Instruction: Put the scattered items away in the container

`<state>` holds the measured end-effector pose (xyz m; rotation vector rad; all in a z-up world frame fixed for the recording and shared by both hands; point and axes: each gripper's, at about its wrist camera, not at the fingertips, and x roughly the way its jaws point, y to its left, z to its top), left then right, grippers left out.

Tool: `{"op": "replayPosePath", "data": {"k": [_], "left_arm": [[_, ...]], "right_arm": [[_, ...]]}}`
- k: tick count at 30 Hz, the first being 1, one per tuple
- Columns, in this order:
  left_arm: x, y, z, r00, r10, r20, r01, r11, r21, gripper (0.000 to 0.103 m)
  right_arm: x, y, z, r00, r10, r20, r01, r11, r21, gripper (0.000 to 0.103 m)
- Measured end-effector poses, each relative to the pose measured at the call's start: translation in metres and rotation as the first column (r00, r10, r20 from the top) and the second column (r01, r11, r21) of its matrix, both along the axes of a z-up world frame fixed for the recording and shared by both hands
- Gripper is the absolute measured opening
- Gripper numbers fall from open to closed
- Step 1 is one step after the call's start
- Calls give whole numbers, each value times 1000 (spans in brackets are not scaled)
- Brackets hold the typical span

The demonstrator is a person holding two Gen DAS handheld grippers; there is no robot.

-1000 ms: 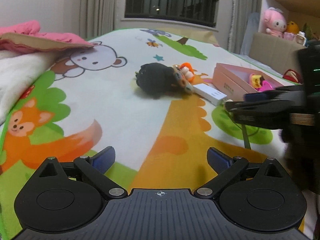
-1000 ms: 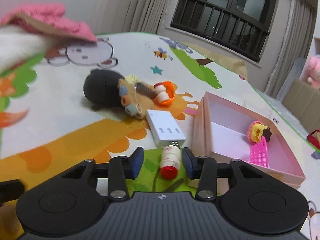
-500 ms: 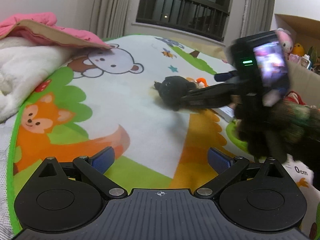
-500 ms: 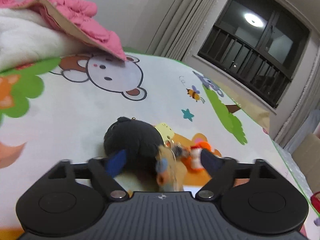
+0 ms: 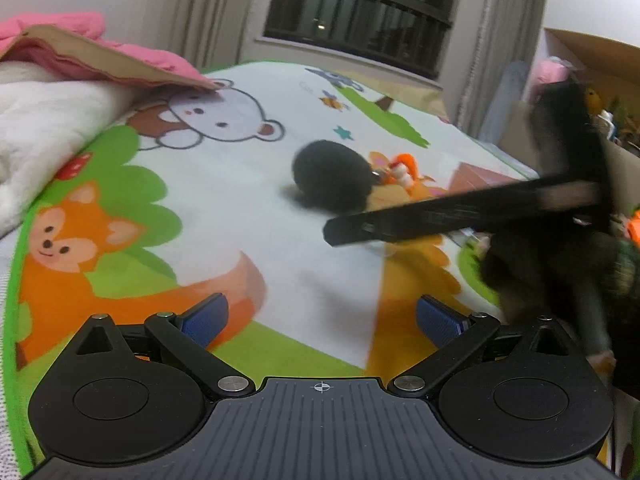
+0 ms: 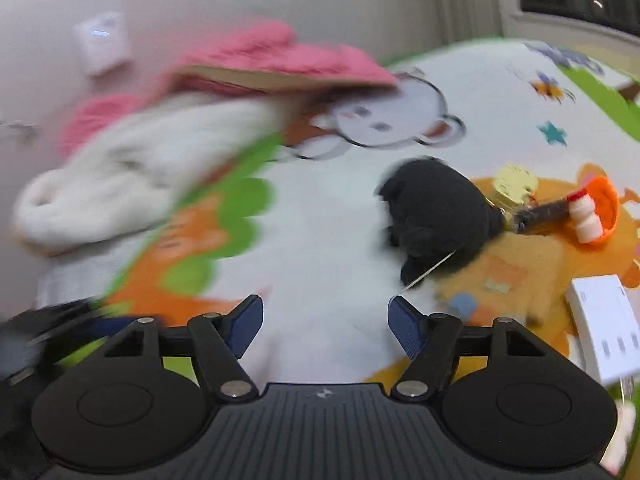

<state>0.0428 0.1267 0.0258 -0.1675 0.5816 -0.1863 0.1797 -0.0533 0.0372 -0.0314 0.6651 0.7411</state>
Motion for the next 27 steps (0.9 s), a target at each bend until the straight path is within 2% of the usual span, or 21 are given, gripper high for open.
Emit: {"op": "replayPosePath", "data": {"k": [1,3,4,5,7,10,12,14,15,16,17,18,22,27], "left_arm": [[-1,-2,-1,1000,-12,-2,12,1000,-2,102],[-1,-5,-2,1000,-25,-6,25,1000,-8,102],[0,-7,-3,1000,-30,-7,30,999,-11,102],[1,-8,-4,999,-34,-8,34,999,-15,102],[2,-11,-4,999,-43,-7,43,999,-22,102],[0,-11,-4,999,-53,-3,52,998,-25,102],[-2,-9,-3,999,-52,-3,52,998,-24,102],[-4,-5,-3,999,-44,-5,44,999,-21,102],[-5,-4,-3,999,-38,-7,38,999,-21,102],[-6,-2,-3,999,-32,-11,32,999,-22,103],[-7,-1,-4,999,-28,-16,28,999,-24,103],[-7,0,-5,999,-26,-21,26,999,-25,103],[-12,-3,-3,999,-40,-22,40,999,-25,103],[-20,-15,-1,996,-88,-24,87,996,-13,103]], "right_arm": [[-9,-7,6,999,-31,39,32,999,-5,71],[-12,-16,13,980,-165,110,172,983,-60,72],[-7,-17,13,957,-248,151,267,956,-118,72],[4,-19,11,925,-331,187,364,914,-180,72],[32,-26,4,870,-451,200,490,835,-250,70],[72,-29,-9,830,-522,195,557,763,-328,69],[94,-29,-19,815,-553,171,575,738,-354,69],[107,-36,-21,803,-591,79,584,754,-299,66],[109,-40,-19,801,-598,33,585,768,-262,57],[109,-44,-16,808,-588,-17,571,791,-220,53],[106,-45,-15,826,-561,-65,542,820,-183,44],[103,-43,-16,845,-525,-105,506,847,-162,42],[63,-37,-17,911,-394,-124,373,914,-160,42],[-4,-46,-13,951,-230,-206,212,972,-102,42]]}}
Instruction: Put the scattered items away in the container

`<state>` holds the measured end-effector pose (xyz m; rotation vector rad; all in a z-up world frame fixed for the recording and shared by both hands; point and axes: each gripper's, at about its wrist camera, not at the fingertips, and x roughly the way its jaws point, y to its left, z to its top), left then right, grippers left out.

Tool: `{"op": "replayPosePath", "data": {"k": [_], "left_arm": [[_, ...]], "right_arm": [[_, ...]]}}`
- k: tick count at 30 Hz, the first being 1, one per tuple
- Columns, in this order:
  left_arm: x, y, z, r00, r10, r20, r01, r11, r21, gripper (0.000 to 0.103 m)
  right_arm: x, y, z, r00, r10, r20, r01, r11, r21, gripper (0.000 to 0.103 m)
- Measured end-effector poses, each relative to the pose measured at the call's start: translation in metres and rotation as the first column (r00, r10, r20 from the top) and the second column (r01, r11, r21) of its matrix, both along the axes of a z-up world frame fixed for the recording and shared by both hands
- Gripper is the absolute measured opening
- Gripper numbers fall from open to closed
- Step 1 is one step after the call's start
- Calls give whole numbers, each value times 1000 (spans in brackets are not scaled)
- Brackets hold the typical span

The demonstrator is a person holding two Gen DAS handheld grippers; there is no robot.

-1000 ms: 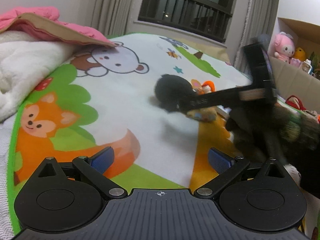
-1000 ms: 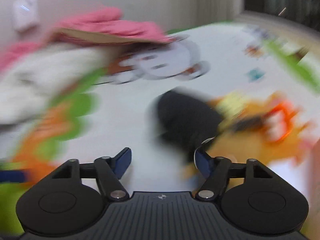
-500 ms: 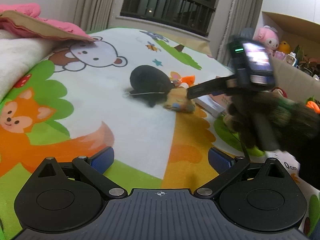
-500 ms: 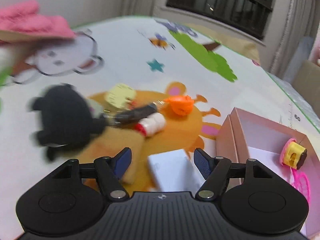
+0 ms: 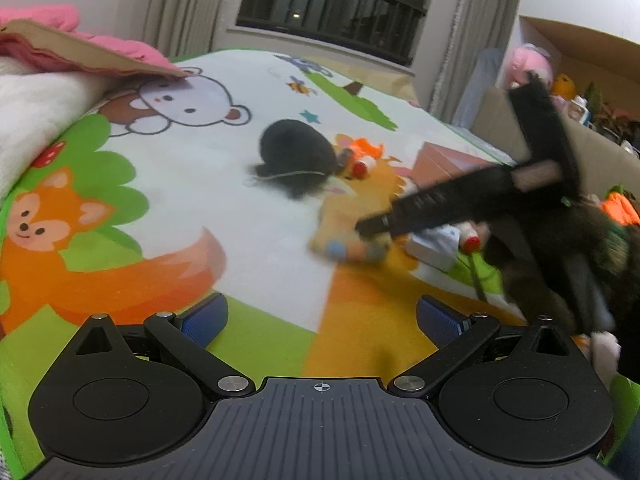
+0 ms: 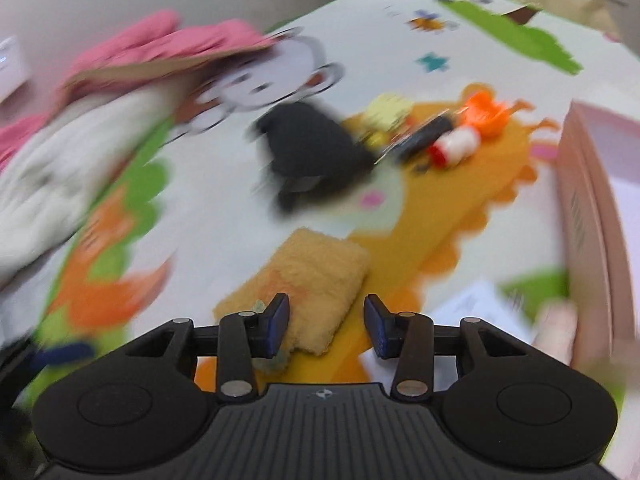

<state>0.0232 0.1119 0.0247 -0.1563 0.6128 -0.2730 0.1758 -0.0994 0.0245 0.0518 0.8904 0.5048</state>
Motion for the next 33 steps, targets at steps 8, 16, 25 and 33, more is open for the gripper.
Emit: {"op": "replayPosePath", "data": {"k": [8,16,25,33], "left_arm": [[-13,-26,-5,996,-86,-34,87,995,44,103],[-18,-52,1,993,-110,-38,113,991,76,103],[-24,-66,4,991,-123,-44,127,986,112,103],[-29,-67,1,991,-124,-49,128,988,86,103]], "right_arm": [[-93,-32,16,972,-7,237,27,996,-82,64],[-58,-66,3,911,-308,275,352,927,-128,44],[-45,-72,-9,899,-353,259,391,914,-110,19],[-111,-92,14,954,-225,201,250,962,-112,19]]}}
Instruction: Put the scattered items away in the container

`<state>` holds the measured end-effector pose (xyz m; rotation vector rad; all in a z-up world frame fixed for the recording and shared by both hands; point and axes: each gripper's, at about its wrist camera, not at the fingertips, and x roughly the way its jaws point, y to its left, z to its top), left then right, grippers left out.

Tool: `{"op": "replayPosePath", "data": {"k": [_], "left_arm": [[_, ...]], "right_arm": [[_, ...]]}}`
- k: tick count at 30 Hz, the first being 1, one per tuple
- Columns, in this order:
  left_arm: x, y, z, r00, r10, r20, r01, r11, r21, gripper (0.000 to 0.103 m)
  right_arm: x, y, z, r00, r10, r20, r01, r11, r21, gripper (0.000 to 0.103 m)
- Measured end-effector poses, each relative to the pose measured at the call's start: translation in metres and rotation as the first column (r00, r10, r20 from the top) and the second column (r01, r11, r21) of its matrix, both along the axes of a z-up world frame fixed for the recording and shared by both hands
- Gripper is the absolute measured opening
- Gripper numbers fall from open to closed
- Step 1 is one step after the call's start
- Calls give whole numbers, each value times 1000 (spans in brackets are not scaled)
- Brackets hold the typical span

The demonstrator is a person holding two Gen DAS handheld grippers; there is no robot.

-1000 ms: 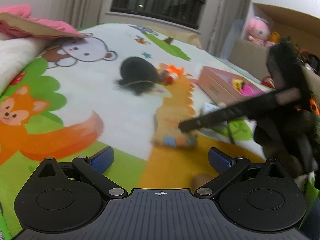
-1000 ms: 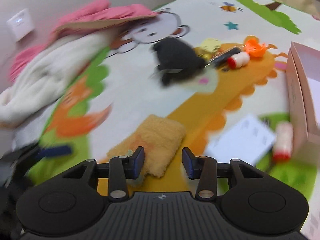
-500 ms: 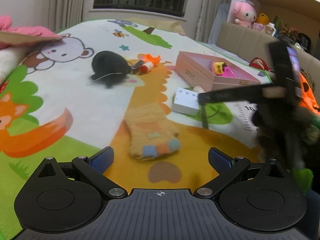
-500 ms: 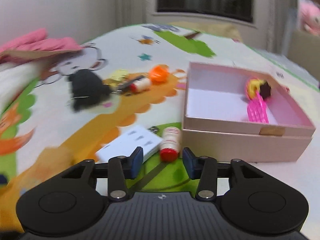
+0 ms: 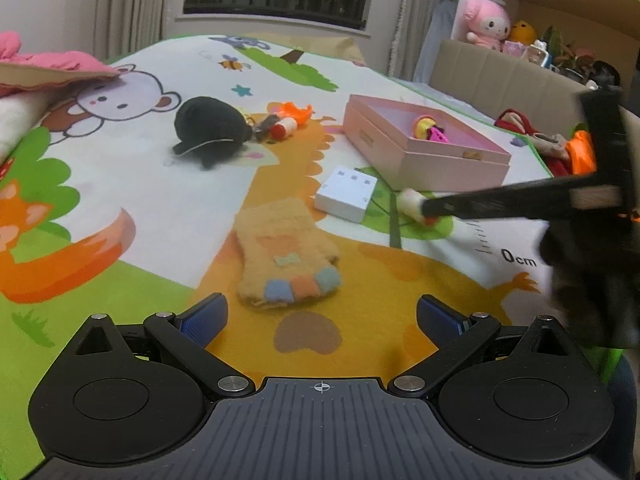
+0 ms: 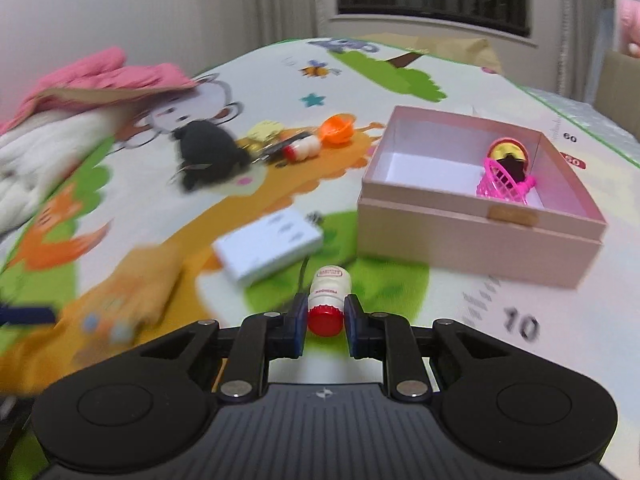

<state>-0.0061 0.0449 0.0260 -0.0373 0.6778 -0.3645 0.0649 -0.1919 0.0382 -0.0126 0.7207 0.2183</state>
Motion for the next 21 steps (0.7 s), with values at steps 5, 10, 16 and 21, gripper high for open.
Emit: {"op": "replayPosePath", "data": {"k": [5,10,16,21], "left_arm": [[0,-3,-6,1000,-3,-14,2,1000,-14,103],[0,-12,-10,1000,-1,-24,1,1000,-20,103],[4,-17,-12,999,55,-2,-54,997,53,103],[20,-19,-2,997,81,10,-82,994,73,102]], "right_arm": [[-41,-20,17,1000,7,4,-6,998,-70,20],[-60,-33,13,986,-113,119,133,976,-172,71],[-66,-41,-15,972,-212,104,217,975,-38,77],[-73,-26,-35,962,-227,151,235,971,-39,89]]}}
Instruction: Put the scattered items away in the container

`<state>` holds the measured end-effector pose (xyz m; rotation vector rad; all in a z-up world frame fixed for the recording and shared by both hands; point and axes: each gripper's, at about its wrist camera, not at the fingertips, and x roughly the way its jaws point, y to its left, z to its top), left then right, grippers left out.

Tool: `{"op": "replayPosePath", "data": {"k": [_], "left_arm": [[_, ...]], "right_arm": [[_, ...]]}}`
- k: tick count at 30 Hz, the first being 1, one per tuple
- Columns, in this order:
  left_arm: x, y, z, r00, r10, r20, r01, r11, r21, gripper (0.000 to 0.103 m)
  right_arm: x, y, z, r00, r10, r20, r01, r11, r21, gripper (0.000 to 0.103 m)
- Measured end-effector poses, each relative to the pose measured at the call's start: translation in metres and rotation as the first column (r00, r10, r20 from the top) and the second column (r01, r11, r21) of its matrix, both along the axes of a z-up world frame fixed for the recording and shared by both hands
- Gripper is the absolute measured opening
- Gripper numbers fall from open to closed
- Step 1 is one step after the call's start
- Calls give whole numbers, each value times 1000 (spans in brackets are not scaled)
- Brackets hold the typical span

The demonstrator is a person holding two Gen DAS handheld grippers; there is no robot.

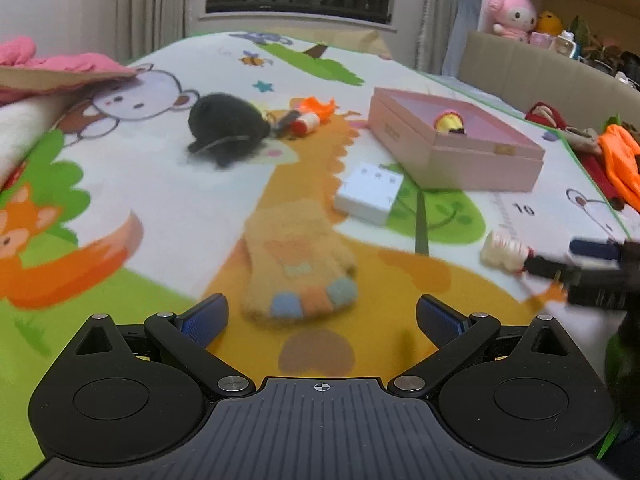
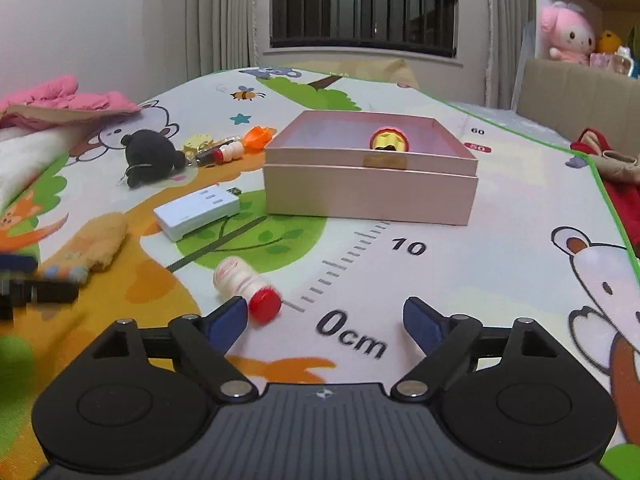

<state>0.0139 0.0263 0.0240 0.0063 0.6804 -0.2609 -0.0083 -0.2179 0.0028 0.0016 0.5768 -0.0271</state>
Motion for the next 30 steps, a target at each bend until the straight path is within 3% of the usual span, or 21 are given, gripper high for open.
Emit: {"op": "replayPosePath", "data": {"k": [4,6,12,15,19,22,24,25,26,30], "left_arm": [[13,-11,14,998,-38,46,37,999,23,102],[17,-13,14,998,-36,49,34,999,36,102],[24,-14,-6,1000,-11,-13,12,996,87,102],[23,-14,-11,1000,-22,0,21,987,162,102],[25,6,-8,999,32,38,-40,968,248,102],[29,29,-4,995,95,29,-99,973,209,101],[30,39,-2,995,100,-5,-98,987,130,90],[31,42,-2,996,91,-28,-88,992,88,74],[33,42,-2,996,78,-45,-75,996,55,72],[38,29,-9,1000,12,-17,-11,998,60,91]], "right_arm": [[-2,4,-6,1000,13,9,-13,1000,-11,91],[-2,1,-7,1000,14,8,-14,1000,12,100],[0,-2,-12,1000,20,-5,-20,999,41,103],[1,-2,-13,1000,20,-7,-20,999,44,103],[1,-1,-13,1000,21,-11,-21,999,41,103],[2,-2,-14,1000,22,-15,-21,999,41,103],[2,-1,-14,1000,20,-16,-20,999,38,103],[2,0,-14,1000,20,-17,-19,999,36,103],[2,0,-14,1000,19,-17,-19,999,33,103],[1,2,-13,1000,9,-9,-9,1000,16,103]]}}
